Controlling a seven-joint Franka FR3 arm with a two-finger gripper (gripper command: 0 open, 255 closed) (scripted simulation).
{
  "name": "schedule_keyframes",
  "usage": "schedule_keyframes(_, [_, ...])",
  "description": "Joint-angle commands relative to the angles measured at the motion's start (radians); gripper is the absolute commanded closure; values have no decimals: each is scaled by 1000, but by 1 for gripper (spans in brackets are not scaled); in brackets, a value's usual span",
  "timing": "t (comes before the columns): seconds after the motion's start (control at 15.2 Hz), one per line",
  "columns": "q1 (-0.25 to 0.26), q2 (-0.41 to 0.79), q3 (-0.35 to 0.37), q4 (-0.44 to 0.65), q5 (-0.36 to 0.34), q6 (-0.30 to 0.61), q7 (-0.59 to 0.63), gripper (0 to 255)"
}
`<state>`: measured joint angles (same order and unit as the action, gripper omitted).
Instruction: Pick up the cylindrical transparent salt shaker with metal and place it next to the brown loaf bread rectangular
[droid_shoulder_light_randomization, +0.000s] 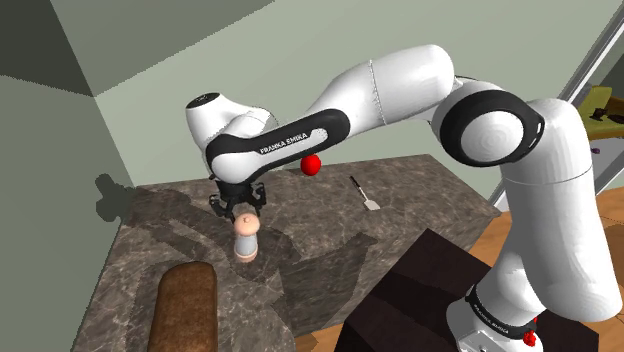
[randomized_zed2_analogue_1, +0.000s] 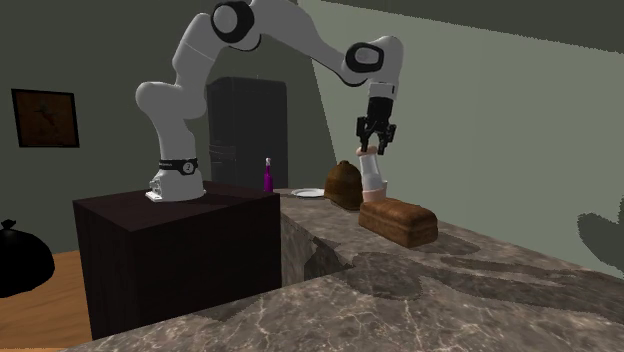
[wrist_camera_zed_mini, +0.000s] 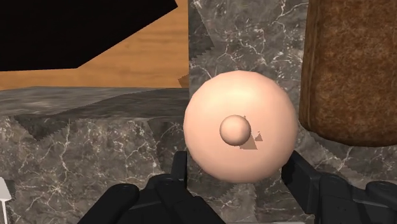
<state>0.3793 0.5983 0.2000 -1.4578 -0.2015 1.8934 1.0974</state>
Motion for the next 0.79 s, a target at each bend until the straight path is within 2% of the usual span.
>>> schedule_keyframes(0.0, [1,14,-2,-1,-3,16,3,255])
schedule_keyframes(0.73, [5,84,-11,-40,-20,123,19,255])
